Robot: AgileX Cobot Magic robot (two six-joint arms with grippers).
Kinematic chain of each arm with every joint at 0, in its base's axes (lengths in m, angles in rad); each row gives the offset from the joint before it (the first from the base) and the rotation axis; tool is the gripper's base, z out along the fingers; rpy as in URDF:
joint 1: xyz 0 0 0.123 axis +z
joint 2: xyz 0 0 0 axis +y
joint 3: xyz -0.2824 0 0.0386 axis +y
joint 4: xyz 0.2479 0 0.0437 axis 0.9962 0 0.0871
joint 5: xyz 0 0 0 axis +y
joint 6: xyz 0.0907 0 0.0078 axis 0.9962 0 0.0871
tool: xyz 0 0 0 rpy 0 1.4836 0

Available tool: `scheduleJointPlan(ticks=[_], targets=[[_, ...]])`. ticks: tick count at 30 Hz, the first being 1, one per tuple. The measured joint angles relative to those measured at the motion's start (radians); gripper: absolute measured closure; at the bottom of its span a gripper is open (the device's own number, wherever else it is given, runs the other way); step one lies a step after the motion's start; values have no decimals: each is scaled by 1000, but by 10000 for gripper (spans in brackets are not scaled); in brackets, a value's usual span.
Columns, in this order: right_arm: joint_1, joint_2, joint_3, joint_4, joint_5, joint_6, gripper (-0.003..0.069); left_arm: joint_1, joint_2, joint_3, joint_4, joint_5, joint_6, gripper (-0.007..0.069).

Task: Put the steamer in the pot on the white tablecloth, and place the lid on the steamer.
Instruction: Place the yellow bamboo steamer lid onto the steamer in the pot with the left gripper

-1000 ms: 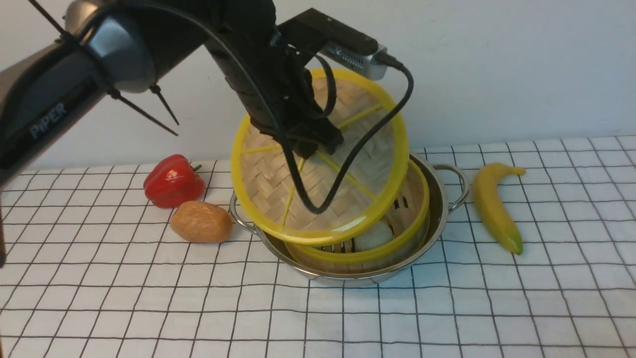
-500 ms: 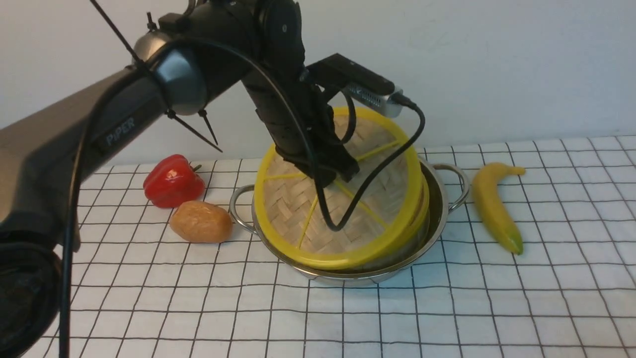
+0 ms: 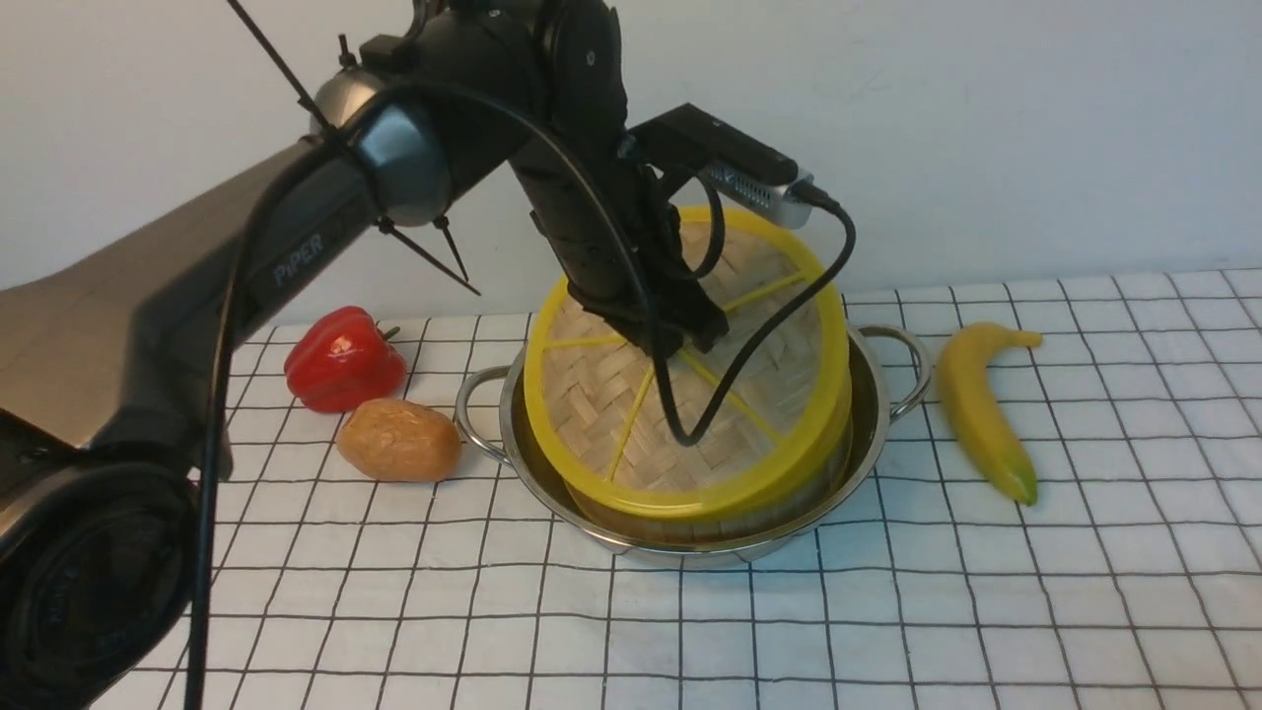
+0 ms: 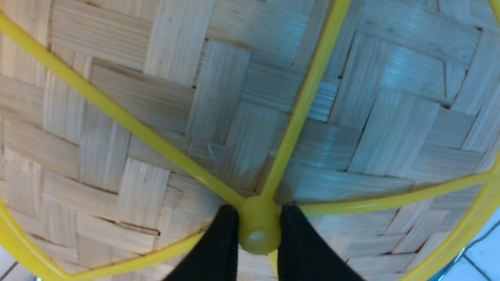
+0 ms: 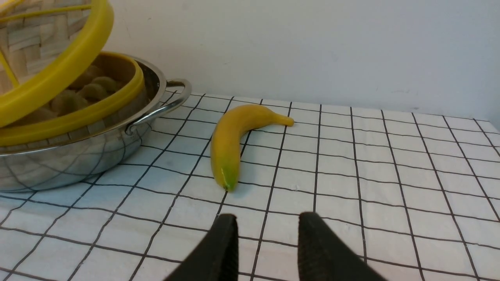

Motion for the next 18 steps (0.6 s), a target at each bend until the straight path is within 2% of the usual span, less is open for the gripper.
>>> scheduleJointPlan(ticks=[18], targets=[[0, 0, 0, 0, 0, 0, 416, 0, 32, -16, 14, -45, 17, 508]])
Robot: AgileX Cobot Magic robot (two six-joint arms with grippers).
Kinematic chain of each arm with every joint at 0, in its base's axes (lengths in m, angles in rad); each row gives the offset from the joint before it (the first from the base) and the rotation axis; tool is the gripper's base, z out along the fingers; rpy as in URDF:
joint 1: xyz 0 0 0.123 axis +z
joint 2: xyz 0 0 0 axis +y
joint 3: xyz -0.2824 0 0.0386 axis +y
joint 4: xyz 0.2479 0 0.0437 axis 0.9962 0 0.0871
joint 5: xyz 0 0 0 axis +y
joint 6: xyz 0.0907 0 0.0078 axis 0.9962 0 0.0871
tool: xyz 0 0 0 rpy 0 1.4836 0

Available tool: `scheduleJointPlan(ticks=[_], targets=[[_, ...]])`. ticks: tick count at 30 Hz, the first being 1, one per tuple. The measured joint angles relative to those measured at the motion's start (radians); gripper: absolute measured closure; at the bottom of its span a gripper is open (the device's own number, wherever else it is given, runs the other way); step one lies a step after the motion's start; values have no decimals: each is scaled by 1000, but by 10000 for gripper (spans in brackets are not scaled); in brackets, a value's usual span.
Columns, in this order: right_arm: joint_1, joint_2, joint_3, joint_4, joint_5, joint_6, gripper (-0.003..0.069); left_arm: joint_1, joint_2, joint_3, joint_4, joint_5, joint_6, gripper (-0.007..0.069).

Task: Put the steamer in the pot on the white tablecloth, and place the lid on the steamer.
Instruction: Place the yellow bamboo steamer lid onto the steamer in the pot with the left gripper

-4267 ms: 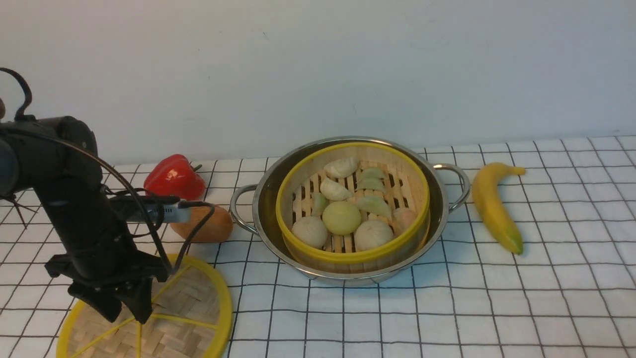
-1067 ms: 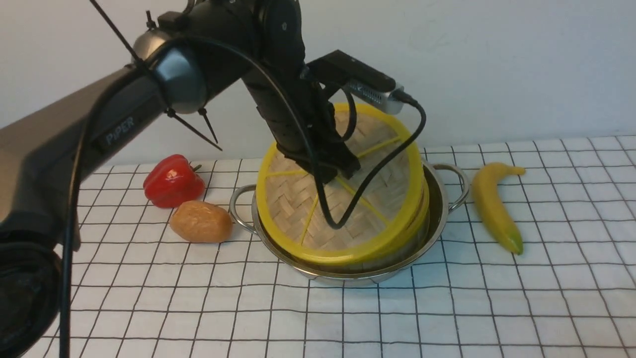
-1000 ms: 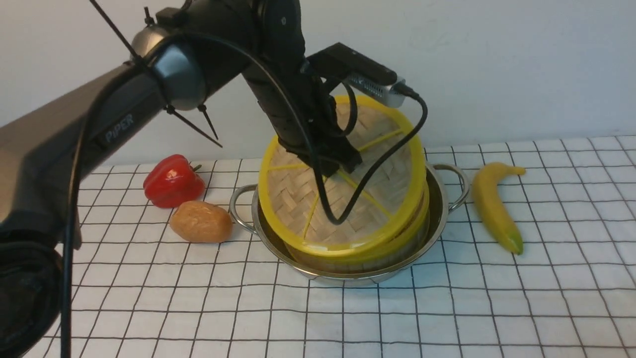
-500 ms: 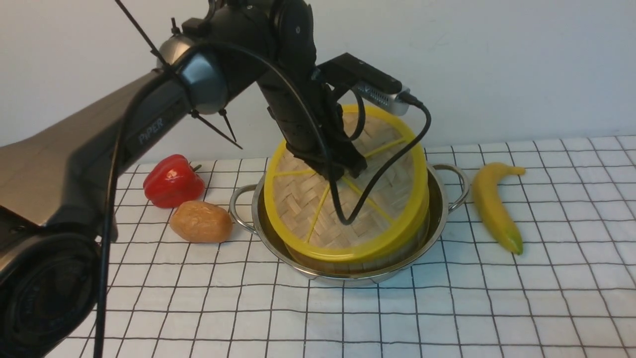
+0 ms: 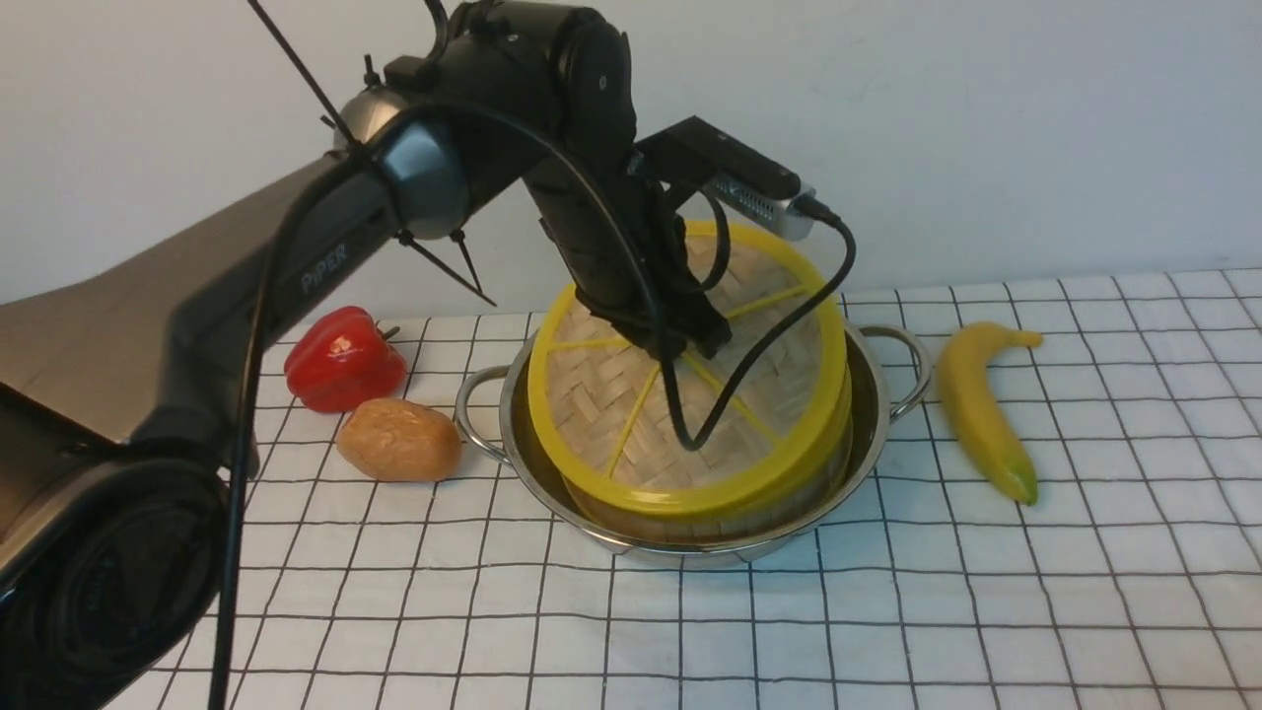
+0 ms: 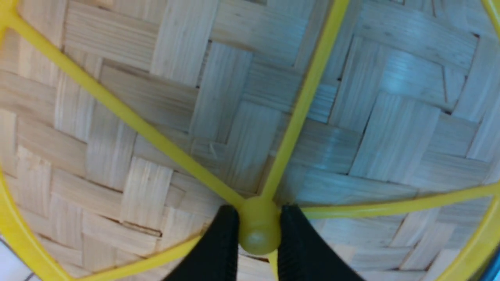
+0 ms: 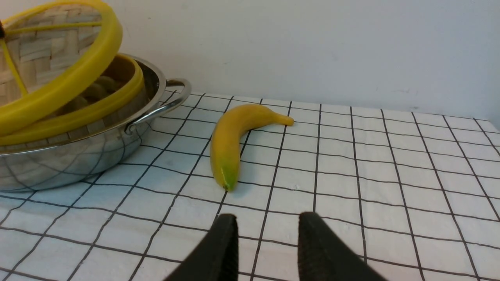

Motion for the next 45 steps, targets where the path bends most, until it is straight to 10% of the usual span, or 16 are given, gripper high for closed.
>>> scheduleJointPlan(ticks=[45], targets=[[0, 0, 0, 0, 0, -1, 416, -9, 43, -64, -14, 49, -38, 508]])
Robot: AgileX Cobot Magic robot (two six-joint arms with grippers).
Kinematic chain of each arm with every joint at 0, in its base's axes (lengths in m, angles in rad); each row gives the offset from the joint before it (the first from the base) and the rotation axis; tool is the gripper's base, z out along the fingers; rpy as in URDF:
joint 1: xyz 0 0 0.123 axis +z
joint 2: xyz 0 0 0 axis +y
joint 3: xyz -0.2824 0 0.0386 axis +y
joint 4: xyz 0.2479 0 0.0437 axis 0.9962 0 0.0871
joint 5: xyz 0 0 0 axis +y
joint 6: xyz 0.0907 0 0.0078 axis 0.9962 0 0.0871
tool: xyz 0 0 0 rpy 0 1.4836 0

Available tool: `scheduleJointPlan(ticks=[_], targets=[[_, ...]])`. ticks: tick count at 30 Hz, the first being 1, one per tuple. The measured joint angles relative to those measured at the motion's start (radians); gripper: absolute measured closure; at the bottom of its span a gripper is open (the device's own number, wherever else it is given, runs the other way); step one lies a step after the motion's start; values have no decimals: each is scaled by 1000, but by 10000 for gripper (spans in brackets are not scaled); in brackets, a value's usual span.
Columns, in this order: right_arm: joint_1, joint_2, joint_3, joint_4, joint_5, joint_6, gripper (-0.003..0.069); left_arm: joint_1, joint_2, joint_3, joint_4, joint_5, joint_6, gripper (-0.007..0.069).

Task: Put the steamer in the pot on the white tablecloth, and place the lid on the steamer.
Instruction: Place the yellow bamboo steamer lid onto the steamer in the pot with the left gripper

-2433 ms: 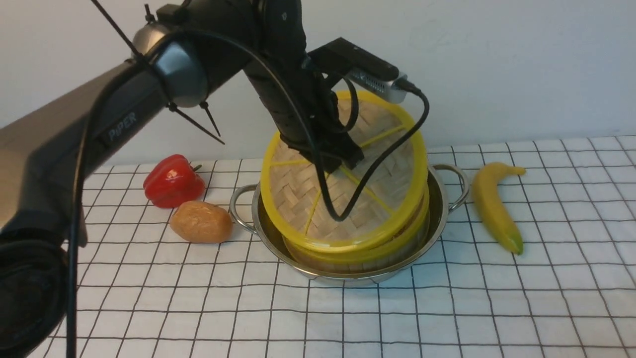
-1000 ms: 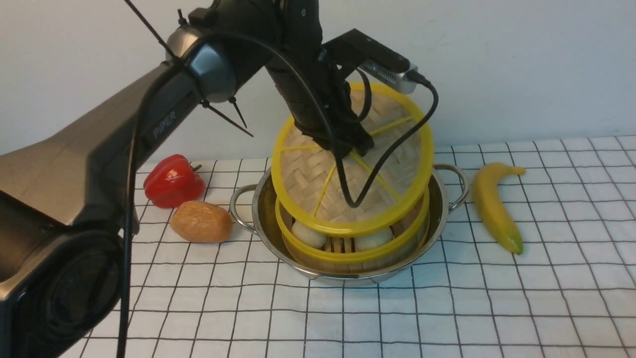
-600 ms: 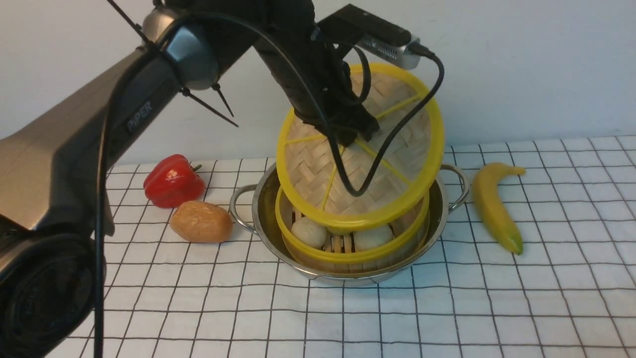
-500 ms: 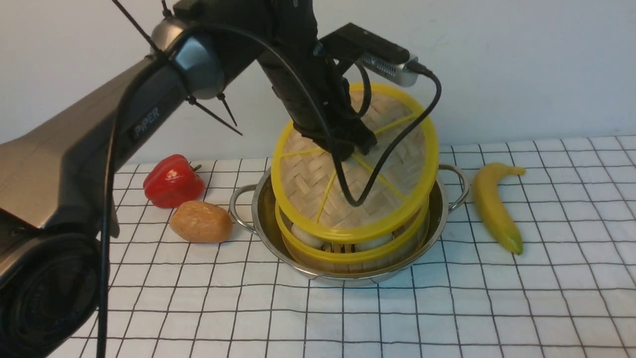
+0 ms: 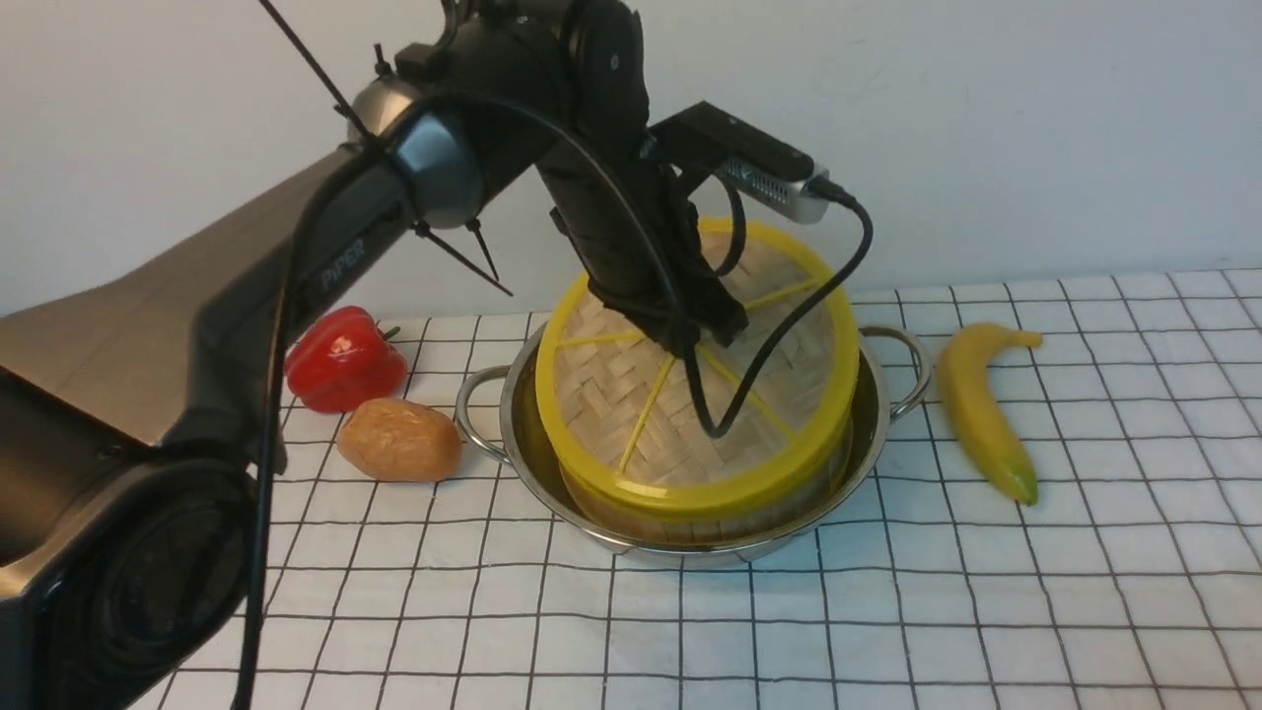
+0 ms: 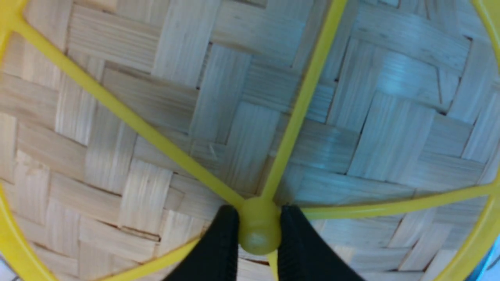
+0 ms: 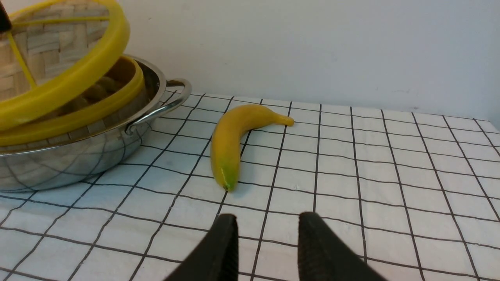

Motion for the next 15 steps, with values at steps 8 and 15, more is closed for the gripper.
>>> scheduleJointPlan(ticks=[8, 15], targets=[[0, 0, 0, 0, 0, 0, 416, 0, 21, 1, 35, 0, 14, 508], [0, 0, 0, 0, 0, 0, 416, -1, 38, 1, 39, 0, 44, 508]])
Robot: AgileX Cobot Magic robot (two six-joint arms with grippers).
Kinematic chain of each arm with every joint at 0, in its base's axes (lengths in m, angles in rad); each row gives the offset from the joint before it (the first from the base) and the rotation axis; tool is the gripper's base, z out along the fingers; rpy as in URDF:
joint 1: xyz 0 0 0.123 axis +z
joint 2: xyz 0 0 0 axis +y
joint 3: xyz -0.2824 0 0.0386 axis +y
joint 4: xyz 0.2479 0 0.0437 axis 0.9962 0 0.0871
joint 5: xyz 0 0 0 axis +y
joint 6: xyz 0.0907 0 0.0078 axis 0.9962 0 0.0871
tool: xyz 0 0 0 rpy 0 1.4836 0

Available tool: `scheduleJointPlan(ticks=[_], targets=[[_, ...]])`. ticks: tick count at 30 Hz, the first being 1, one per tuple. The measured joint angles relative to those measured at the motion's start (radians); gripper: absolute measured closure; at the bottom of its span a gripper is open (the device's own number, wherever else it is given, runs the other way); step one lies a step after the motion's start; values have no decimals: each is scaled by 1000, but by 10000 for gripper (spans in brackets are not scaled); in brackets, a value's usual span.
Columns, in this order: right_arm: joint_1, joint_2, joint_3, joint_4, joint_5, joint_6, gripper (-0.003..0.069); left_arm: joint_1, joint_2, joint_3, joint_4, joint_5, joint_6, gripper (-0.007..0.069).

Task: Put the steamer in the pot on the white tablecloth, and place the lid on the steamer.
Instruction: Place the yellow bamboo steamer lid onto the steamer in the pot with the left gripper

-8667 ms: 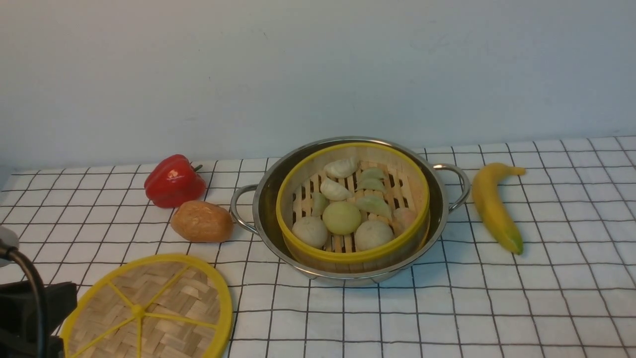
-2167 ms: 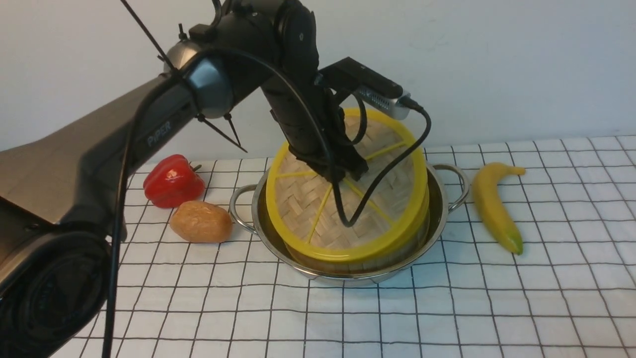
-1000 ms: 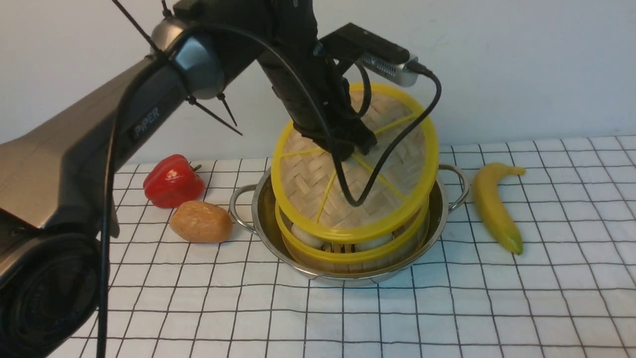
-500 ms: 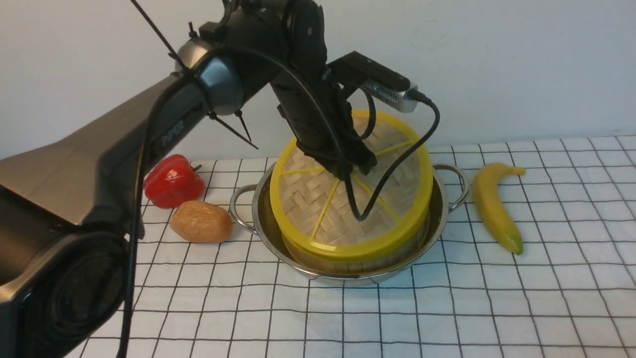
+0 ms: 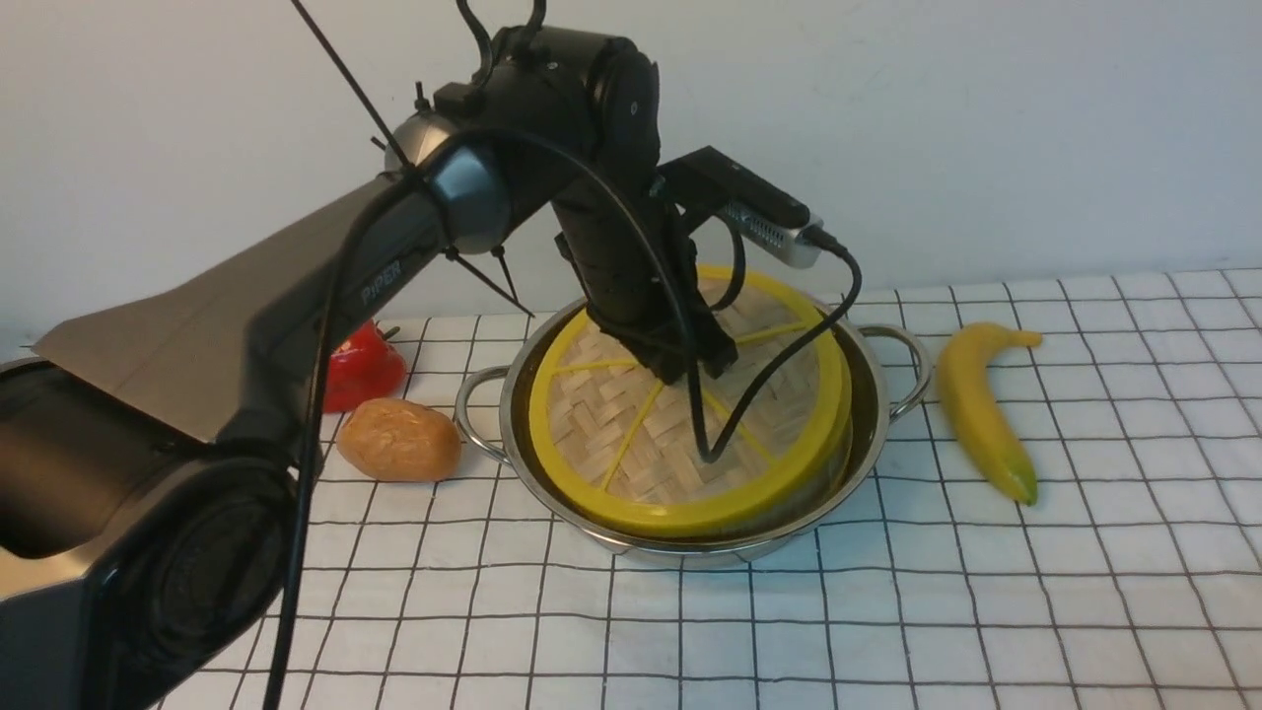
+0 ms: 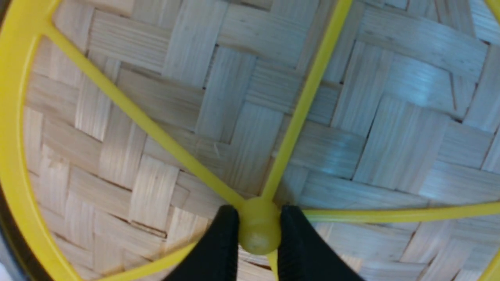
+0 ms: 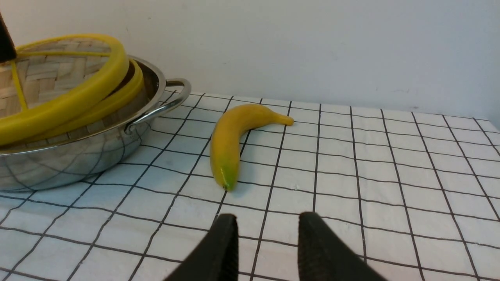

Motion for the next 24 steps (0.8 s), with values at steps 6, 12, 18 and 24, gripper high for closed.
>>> scheduleJointPlan(ticks=[6, 12, 18, 24], targets=[[0, 0, 0, 0, 0, 0, 416, 0, 0, 0, -14, -34, 33, 508], [0, 0, 0, 0, 0, 1, 416, 0, 6, 0, -17, -65, 70, 508], [0, 0, 0, 0, 0, 1, 416, 0, 7, 0, -20, -96, 104, 490], [0, 0, 0, 0, 0, 1, 416, 0, 8, 0, -38, -163, 115, 389]])
